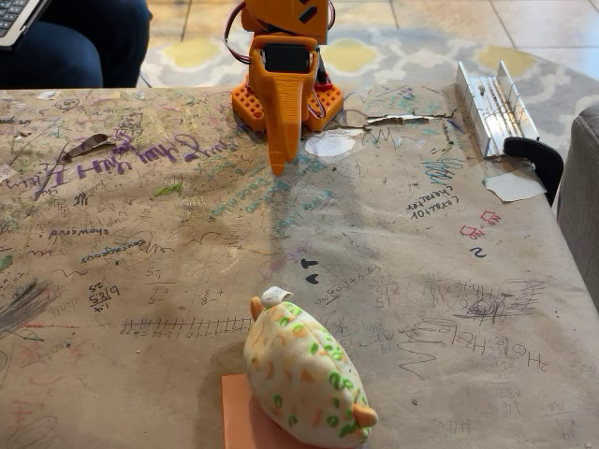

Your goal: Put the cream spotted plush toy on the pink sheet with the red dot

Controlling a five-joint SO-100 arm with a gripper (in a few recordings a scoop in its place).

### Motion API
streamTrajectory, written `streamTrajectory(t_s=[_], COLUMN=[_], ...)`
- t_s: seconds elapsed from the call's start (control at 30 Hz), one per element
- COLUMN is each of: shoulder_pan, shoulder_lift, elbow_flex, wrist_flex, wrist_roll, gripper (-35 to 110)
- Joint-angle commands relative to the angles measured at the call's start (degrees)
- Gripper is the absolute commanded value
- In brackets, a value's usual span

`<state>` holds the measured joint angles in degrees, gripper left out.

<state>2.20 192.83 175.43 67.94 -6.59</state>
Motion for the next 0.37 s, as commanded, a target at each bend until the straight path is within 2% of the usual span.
streamTrajectory(t_s=[0.0, 0.33], shoulder_pan=[1.8, -4.0], shoulder_lift=[0.4, 0.4], elbow_flex=[-0.7, -0.7], wrist_flex=[0.4, 0.7], wrist_roll=[0.4, -4.4], gripper=[28, 21])
